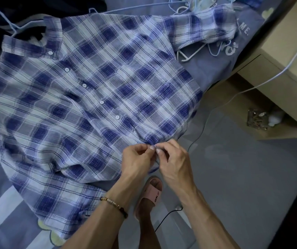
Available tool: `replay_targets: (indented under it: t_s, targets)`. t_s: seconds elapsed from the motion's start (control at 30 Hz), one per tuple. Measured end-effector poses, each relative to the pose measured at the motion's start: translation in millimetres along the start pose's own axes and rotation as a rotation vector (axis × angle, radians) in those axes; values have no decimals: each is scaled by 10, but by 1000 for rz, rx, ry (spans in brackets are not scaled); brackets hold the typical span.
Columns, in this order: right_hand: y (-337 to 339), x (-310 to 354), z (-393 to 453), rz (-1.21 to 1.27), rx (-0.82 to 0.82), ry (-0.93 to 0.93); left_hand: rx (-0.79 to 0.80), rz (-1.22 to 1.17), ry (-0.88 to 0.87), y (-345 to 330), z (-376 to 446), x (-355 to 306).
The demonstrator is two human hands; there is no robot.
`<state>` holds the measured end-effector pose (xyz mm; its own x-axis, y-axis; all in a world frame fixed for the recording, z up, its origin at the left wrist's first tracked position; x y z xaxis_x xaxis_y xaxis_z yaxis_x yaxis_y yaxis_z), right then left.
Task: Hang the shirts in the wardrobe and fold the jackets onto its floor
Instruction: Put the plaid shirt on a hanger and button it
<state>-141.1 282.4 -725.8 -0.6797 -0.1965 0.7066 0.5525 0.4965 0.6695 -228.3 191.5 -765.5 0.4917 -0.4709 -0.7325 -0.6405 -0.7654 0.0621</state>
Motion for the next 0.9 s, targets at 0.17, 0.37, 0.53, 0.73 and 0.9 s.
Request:
replay_targets:
  t_s: [0.17,0.37,0.53,0.73,0.9]
  targets:
    - [55,-29,-24,88,-113,-1,6,-102,61,-27,3,6]
    - [20,122,-51,-166,-142,188,28,24,15,-16,39,-29]
    - [43,177,1,-220,-132,231,45,78,-40,-22,61,-115]
    - [25,-9,152,-142,-8,85,116,466,-208,-24,155,-307]
    - [-95,-399,289,68,229,-290,85,682,-346,-14,189,-452]
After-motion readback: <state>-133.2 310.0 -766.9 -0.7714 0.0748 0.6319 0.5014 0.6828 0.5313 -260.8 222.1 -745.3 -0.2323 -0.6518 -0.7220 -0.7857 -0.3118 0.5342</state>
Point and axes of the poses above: each hand's wrist, its own z-axis towards the middle knuckle, its own y-axis out of the back of the hand, x = y × z, the point moved 8 cm from there along z, towards the middle knuckle, and after that the axes turned 10 degrees about -y, right-handed, at the moved point
